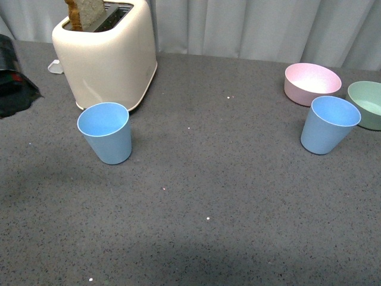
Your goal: Stack blue cups with both arms
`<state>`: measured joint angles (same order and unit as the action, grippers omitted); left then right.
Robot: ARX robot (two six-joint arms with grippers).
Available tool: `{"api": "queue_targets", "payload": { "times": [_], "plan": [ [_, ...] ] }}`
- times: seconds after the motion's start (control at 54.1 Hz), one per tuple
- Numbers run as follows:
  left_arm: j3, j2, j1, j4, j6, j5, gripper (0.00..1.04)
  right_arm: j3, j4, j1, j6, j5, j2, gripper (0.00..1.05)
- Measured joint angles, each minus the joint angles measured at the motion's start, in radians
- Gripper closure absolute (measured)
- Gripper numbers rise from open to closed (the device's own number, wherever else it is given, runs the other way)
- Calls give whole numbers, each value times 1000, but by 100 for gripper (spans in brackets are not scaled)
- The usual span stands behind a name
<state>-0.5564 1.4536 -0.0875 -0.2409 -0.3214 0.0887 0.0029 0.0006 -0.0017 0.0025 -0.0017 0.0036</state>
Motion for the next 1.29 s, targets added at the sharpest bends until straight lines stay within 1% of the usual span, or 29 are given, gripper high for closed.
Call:
{"api": "queue_targets", "payload": {
  "times": [0.055,0.296,0.684,0.814,0.869,0.924,0.943,1.017,1.109,1.22,1.239,1.294],
  "plan": [
    [-58,76,-8,22,-26,-15,7,0,0,0,0,0,0,10],
    [-279,314,-59,141,-89,-10,7,0,0,0,0,0,0,10],
    [-428,500,-67,277,-113,-19,7,0,0,0,0,0,0,10],
    [-462,533,-66,290,-134,-38,8,0,0,0,0,0,0,10],
    [-475,543,-66,295,-140,-40,18,0,0,0,0,0,0,10],
    [-483,547,-66,304,-143,-42,25,0,0,0,0,0,0,10],
    [-486,549,-66,309,-147,-45,30,0,0,0,0,0,0,10],
    [-497,558,-70,335,-158,-56,47,0,0,0,0,0,0,10],
    [-501,564,-72,352,-165,-59,59,0,0,0,0,0,0,10],
    [-509,567,-77,381,-178,-65,82,0,0,0,0,0,0,10],
    [-512,567,-80,388,-179,-67,88,0,0,0,0,0,0,10],
    [-520,567,-87,407,-182,-67,99,0,0,0,0,0,0,10]
  ]
}}
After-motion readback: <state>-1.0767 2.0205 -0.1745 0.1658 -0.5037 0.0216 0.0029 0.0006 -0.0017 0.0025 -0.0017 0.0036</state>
